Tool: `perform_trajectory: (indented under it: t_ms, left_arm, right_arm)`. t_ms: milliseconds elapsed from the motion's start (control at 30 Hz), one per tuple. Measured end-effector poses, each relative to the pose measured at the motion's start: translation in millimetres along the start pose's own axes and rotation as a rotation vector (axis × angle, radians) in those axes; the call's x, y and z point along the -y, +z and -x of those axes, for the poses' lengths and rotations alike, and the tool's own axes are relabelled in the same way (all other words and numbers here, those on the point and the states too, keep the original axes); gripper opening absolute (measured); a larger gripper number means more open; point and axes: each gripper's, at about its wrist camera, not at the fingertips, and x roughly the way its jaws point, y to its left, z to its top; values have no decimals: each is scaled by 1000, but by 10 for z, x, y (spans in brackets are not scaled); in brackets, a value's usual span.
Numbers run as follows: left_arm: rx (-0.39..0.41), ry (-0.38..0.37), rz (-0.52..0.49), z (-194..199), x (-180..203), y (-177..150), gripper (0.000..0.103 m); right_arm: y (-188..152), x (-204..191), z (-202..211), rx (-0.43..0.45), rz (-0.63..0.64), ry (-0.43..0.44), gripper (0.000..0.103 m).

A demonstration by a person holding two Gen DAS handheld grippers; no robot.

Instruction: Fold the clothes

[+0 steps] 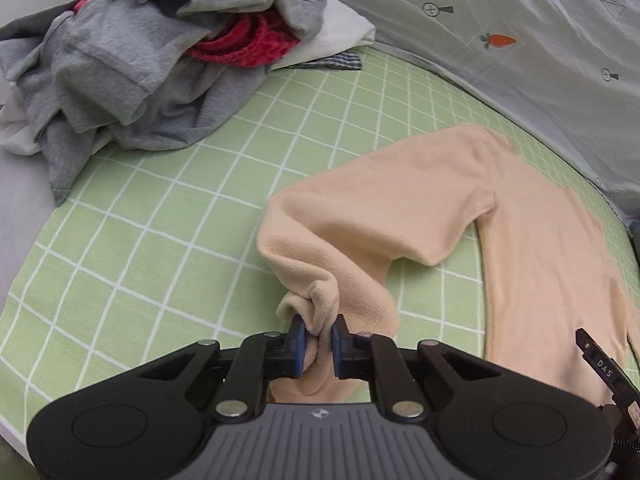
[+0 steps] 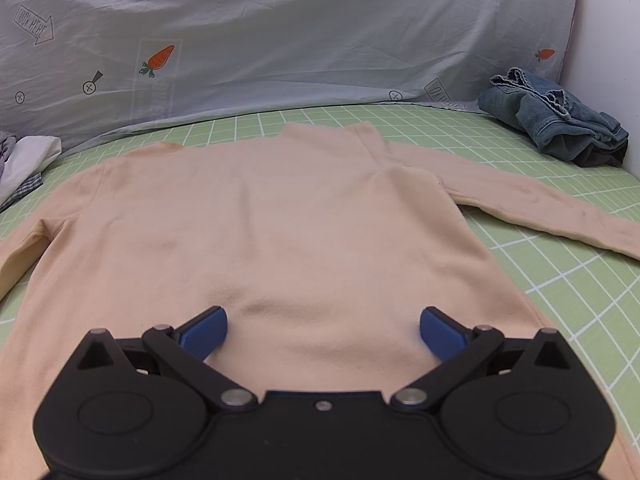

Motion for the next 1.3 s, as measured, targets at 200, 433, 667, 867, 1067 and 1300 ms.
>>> perform_trajectory:
  t_ms: [200, 433, 667, 867, 1067, 1300]
  left_arm:
    - [56, -338, -8, 111, 638, 152, 20]
    - [-8, -241, -6, -64, 875, 38, 34]
    - [-43, -122, 84, -132, 623, -11, 40]
    - [-71, -87, 69, -133, 512, -57, 42]
    - [-93, -87, 36, -121, 442, -101, 44]
    - [-123, -88, -17, -128, 336, -146, 44]
  right_arm:
    - [4, 11, -6, 1, 0, 8, 103]
    - [39, 43, -43, 0, 19, 39, 103]
    - [188, 25, -74, -87, 65, 68, 103]
    - [348, -183, 190, -51, 141, 168, 80]
    - [341, -536, 371, -66, 207, 325, 56]
    - [218, -783, 584, -60, 250, 391, 38]
